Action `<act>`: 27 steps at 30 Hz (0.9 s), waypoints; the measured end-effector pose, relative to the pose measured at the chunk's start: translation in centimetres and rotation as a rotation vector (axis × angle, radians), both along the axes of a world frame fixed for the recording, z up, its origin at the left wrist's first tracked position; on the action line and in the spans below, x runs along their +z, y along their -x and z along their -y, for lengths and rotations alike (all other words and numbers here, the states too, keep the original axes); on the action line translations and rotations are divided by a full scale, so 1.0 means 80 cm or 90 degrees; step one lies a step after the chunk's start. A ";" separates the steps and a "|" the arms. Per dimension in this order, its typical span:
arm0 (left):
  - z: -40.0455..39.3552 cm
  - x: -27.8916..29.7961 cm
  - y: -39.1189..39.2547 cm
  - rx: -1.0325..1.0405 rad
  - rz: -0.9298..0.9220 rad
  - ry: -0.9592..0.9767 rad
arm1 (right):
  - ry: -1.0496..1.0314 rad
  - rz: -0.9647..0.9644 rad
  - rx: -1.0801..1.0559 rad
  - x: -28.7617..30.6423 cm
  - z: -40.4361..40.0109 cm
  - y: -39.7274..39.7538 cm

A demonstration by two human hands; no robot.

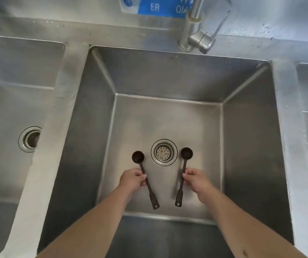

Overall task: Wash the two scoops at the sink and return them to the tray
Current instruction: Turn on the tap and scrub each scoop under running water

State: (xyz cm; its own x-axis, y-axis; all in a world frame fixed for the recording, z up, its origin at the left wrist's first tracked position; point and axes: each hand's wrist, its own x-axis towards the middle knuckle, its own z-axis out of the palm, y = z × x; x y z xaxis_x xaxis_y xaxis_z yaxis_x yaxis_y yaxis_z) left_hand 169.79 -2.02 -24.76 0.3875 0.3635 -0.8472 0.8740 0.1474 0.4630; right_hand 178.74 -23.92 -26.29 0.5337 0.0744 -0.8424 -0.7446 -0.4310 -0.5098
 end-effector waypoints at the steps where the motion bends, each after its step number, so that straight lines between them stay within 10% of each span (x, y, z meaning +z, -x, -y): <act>1: -0.001 -0.010 0.003 0.002 -0.007 -0.006 | 0.015 0.000 0.007 -0.010 -0.001 0.002; 18: 0.012 -0.047 0.002 -0.059 -0.076 -0.079 | 0.168 0.028 0.064 -0.054 0.003 0.014; 27: -0.001 0.052 -0.010 -0.219 -0.054 -0.148 | 0.185 0.107 0.138 0.065 0.007 -0.009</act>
